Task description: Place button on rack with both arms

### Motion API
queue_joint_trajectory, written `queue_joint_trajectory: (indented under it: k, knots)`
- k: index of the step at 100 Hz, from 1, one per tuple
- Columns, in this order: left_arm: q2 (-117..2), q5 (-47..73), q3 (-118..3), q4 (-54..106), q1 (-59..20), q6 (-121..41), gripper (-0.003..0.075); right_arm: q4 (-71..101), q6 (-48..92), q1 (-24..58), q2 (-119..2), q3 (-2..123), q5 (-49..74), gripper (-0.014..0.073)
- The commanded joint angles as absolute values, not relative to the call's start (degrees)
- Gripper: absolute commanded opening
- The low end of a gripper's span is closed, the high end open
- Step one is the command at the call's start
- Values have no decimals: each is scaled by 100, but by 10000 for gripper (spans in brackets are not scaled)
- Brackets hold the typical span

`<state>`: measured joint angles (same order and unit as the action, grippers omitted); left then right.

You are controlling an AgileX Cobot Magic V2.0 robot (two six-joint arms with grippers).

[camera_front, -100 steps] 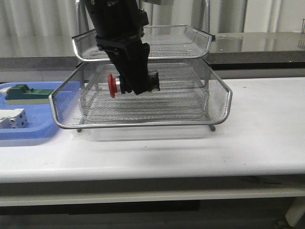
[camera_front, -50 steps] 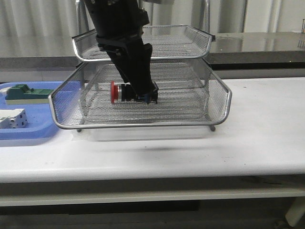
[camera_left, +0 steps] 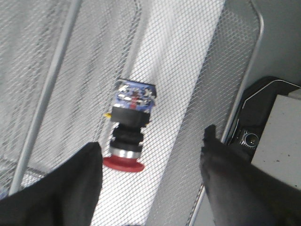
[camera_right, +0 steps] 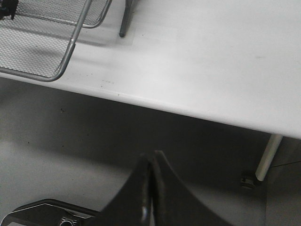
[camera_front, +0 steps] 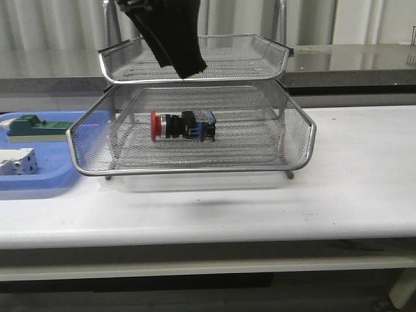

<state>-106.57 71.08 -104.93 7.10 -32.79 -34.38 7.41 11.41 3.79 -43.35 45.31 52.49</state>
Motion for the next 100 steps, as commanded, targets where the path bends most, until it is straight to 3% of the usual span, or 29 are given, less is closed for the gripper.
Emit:
queue_joint_trajectory:
  k: [1, 41, 62, 100]
  knots:
    - [-10166, 7308, -10681, 574, -3084, -3180, 441, 739, 1154, 389, -4300, 4727, 4969, -57]
    - [-9257, 7308, -10163, 539, -1559, -2167, 429, 739, 1154, 389, -4300, 4727, 4969, -57]
    - [-8489, 7146, -9023, 539, -951, -2011, 427, 739, 1154, 389, -4300, 4727, 4969, -57]
    - [-6315, 5383, -6532, 539, -689, -1510, 427, 739, 1154, 389, -4300, 4727, 4969, -57]
